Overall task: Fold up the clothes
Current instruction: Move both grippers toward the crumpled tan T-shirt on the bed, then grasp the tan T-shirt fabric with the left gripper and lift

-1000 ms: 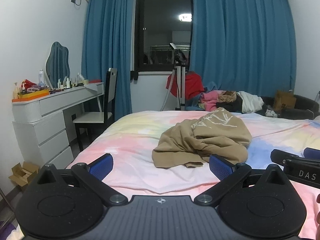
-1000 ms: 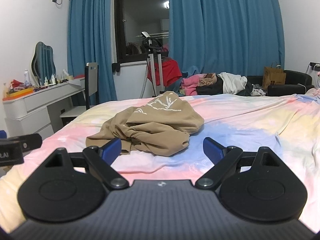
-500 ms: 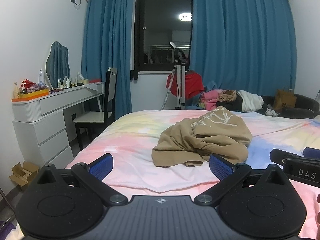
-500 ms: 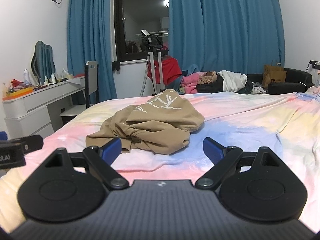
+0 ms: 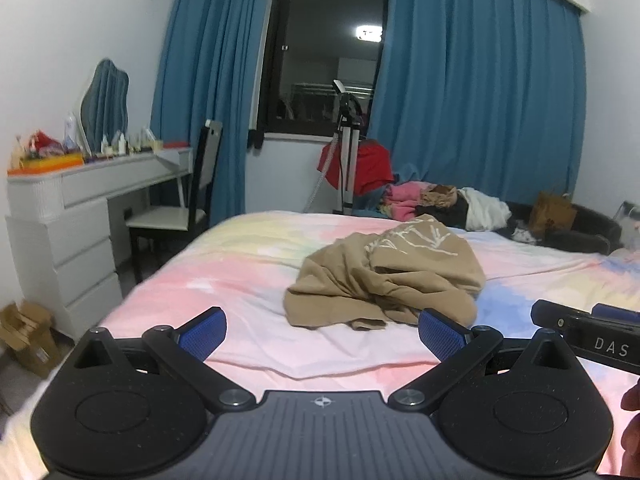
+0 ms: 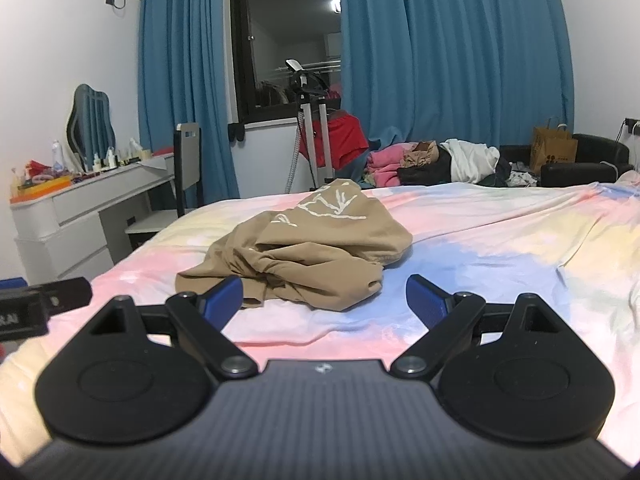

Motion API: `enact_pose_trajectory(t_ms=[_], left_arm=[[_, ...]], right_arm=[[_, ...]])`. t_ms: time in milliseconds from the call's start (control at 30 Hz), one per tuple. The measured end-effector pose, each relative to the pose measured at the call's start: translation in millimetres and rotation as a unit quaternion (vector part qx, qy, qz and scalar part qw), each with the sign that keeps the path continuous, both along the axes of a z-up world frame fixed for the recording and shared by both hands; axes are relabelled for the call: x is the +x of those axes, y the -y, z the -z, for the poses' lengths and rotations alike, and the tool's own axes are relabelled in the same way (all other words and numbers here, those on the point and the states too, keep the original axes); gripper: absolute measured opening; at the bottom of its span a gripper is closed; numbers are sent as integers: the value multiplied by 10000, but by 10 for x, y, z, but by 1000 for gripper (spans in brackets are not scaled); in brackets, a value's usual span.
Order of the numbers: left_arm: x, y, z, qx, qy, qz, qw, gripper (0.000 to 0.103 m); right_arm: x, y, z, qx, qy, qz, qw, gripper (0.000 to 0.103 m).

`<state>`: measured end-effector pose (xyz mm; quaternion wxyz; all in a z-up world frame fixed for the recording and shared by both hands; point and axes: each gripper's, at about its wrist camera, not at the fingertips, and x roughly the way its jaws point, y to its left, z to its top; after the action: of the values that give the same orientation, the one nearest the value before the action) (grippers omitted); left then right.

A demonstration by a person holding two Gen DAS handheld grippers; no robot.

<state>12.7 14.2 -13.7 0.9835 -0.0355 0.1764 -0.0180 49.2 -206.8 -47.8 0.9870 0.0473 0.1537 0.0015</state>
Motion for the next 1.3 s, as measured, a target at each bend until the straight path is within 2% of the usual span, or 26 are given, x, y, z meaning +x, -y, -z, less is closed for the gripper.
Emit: enact_pose_trajectory(t_ms=[133, 267, 400, 567, 633, 767, 800, 833, 900, 933, 967, 1000, 1067, 1167, 1300], left_arm=[[93, 55, 114, 57, -248, 49, 9997, 103], [336, 117, 279, -320, -800, 371, 9956, 102], [823, 347, 383, -641, -1252, 852, 9864, 101], [1661, 836, 566, -834, -1399, 1189, 9795, 101], [2026, 979, 709, -1247, -1496, 1150, 9741, 99], [2728, 1193, 1050, -2313, -1743, 925, 9527, 95], [2864, 1245, 1146, -2441, -1805, 828, 9492, 94], [2964, 1296, 1224, -2456, -1843, 724, 9489, 91], [3080, 1379, 1330, -2347, -1847, 577, 9526, 69], [3092, 1412, 1352, -2197, -1811, 550, 9570, 64], [3088, 1429, 1361, -2031, -1797, 568, 9608, 49], [3084, 1445, 1369, -1864, -1782, 587, 9644, 30], [3052, 1418, 1356, -1604, -1796, 658, 9683, 9], [2884, 1154, 1214, -1721, -1768, 628, 9670, 6], [2519, 764, 790, -1644, -1434, 577, 9742, 5]], right_arm=[[22, 100, -49, 114, -9, 135, 9998, 89], [34, 246, -83, 193, 91, 313, 9993, 89], [101, 485, -80, 400, 117, 522, 9978, 89], [270, 864, 51, 924, -19, 829, 9923, 89], [370, 976, 157, 994, -113, 995, 9900, 89], [583, 1163, 377, 1249, -333, 1258, 9836, 89], [637, 1198, 432, 1330, -379, 1283, 9820, 89], [689, 1218, 484, 1383, -409, 1286, 9812, 89], [770, 1206, 553, 1362, -433, 1248, 9818, 89], [810, 1191, 582, 1337, -445, 1221, 9825, 89], [850, 1175, 611, 1313, -457, 1193, 9831, 89], [890, 1160, 640, 1288, -469, 1166, 9837, 89], [956, 1137, 689, 1239, -486, 1114, 9848, 89], [959, 1186, 701, 1316, -404, 1199, 9832, 89], [924, 1215, 684, 1495, -311, 1231, 9806, 89]])
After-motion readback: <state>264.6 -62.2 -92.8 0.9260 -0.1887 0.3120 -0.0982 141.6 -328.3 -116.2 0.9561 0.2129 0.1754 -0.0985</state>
